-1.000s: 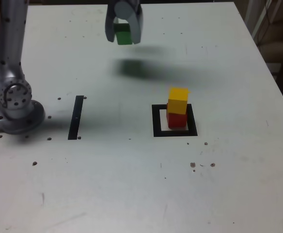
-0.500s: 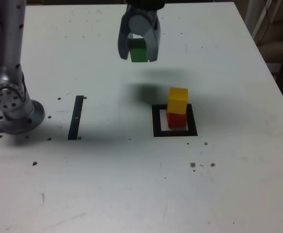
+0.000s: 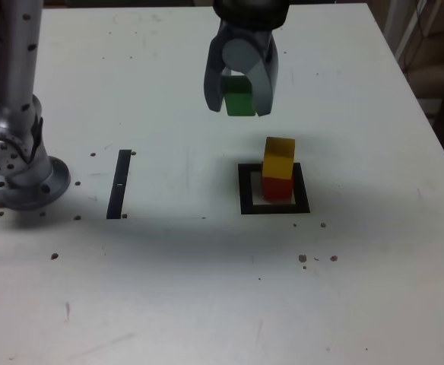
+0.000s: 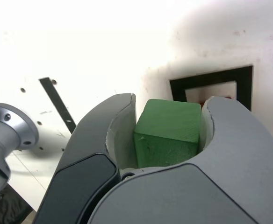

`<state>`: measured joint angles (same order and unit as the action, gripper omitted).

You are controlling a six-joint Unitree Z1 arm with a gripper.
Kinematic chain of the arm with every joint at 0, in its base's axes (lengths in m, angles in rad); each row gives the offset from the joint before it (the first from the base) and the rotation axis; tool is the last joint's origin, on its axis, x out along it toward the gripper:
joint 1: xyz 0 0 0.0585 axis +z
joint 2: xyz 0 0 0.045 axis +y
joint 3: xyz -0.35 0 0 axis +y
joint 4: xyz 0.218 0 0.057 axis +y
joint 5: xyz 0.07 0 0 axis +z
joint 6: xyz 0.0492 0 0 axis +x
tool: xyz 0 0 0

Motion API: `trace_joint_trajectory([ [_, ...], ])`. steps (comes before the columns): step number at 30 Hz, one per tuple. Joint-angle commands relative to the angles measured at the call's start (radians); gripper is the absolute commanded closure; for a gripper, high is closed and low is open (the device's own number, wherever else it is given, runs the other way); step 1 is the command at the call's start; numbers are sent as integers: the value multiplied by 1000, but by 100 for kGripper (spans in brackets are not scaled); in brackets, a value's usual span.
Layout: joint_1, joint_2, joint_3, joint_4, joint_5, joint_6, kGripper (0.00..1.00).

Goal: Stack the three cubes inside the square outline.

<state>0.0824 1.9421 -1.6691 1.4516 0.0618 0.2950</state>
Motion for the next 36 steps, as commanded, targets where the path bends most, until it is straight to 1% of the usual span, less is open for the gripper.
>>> trace_joint_trajectory([
  [1, -26, 13, -16, 3, -8, -12, 61],
  [12, -116, 69, -89, -3, -33, -55, 61],
  [22, -141, 106, -124, -9, -49, -66, 60],
  [23, -141, 107, -123, -11, -50, -66, 58],
  [24, -141, 108, -122, -15, -50, -65, 52],
  [29, -141, 108, -115, -43, -55, -59, 9],
  [30, -141, 108, -112, -47, -55, -59, 3],
  [32, -141, 106, -109, -52, -56, -59, 1],
  [36, -141, 103, -101, -56, -56, -59, 1],
])
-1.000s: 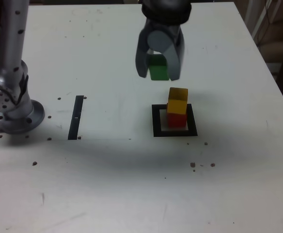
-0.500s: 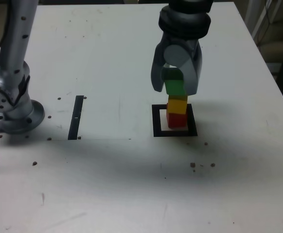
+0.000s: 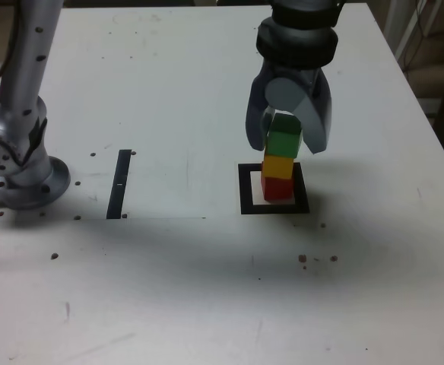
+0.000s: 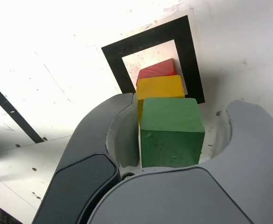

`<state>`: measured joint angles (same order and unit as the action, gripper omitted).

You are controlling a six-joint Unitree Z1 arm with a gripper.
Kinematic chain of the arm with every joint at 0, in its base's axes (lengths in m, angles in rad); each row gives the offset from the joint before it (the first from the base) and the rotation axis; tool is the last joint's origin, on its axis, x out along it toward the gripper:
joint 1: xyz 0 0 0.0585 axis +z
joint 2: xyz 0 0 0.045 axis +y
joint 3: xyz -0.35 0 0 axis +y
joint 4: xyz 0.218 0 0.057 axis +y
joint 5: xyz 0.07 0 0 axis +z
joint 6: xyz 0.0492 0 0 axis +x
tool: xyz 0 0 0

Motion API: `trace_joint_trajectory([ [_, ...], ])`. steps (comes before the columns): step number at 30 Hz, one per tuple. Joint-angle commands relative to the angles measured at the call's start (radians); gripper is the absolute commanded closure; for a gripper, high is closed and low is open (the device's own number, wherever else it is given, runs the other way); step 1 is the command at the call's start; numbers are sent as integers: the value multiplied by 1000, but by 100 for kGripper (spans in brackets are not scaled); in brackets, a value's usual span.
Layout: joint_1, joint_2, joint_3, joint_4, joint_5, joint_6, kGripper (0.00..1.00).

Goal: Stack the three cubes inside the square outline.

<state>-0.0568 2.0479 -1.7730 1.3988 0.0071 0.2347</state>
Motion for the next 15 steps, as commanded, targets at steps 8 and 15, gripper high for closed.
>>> trace_joint_trajectory([
  [8, -2, -42, 30, -15, 8, 0, 1],
  [15, -2, -138, 97, -31, 24, -12, 0],
])
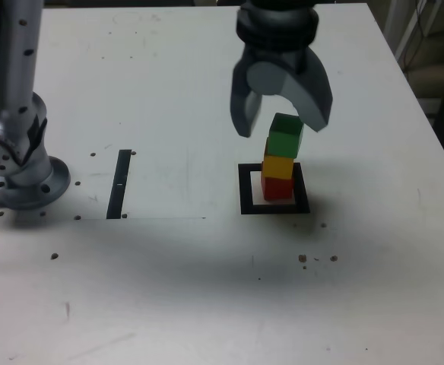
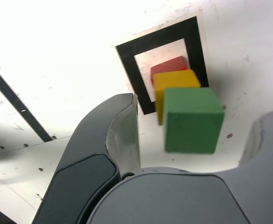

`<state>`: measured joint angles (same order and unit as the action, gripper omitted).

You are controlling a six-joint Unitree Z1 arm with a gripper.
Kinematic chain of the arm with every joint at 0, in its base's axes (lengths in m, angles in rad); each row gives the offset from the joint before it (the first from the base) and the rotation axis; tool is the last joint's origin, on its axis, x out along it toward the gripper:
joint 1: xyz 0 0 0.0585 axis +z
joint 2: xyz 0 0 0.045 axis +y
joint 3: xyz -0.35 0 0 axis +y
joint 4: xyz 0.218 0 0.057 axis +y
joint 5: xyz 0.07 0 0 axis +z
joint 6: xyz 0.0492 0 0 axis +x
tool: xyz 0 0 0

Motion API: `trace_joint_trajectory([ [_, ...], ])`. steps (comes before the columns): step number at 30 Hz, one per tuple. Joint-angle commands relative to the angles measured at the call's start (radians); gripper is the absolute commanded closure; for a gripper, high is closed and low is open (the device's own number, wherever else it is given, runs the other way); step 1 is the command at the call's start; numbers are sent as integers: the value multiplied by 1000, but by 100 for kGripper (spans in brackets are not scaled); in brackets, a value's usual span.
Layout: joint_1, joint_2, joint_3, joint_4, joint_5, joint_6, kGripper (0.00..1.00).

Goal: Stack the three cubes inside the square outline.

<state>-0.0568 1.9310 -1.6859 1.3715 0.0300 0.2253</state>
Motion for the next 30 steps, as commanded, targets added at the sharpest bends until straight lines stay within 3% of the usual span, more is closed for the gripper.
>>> trace_joint_trajectory([
  [1, -2, -36, 23, -6, 3, -5, 0],
  [10, 0, -187, 202, -50, 27, -41, 0],
  [22, 16, -386, 528, -139, 19, -96, 0],
  [30, 59, -468, 717, -217, 16, -106, 0],
])
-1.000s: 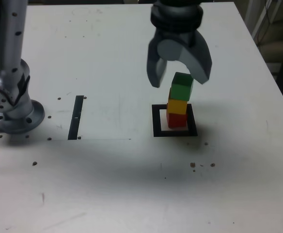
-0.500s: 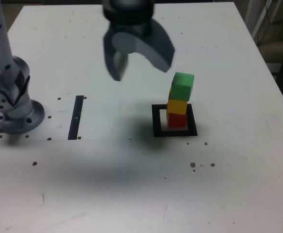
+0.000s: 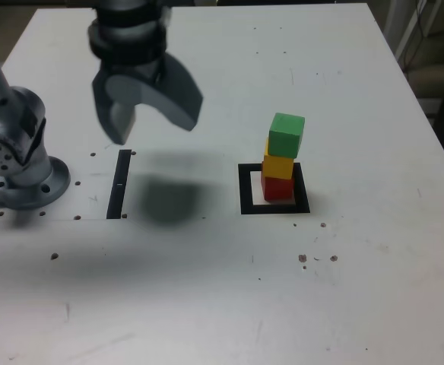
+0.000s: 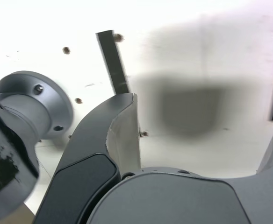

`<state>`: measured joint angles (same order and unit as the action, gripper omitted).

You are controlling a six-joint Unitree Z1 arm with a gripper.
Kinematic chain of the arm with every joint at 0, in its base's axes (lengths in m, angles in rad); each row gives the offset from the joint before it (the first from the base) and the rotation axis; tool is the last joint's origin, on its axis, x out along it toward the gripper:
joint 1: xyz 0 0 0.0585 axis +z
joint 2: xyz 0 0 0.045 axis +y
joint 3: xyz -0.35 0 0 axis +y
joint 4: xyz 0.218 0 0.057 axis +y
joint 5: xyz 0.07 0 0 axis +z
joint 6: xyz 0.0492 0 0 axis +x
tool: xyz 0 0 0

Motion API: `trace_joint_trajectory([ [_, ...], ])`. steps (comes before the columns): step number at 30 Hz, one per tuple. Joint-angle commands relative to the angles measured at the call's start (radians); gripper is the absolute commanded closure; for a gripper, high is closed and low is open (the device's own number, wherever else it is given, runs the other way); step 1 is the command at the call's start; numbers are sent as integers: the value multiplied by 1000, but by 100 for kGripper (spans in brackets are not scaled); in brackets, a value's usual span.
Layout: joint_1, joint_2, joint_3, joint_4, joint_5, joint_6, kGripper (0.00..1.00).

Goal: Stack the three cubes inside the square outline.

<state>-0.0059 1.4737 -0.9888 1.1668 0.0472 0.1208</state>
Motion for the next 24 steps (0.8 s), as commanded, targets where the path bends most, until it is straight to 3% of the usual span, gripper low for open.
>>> trace_joint_trajectory([
  [1, 15, -15, 41, -23, -1, -2, 0],
  [11, 63, -20, 215, -130, -1, 1, 1],
  [24, 71, -16, 268, -163, 0, 2, 1],
])
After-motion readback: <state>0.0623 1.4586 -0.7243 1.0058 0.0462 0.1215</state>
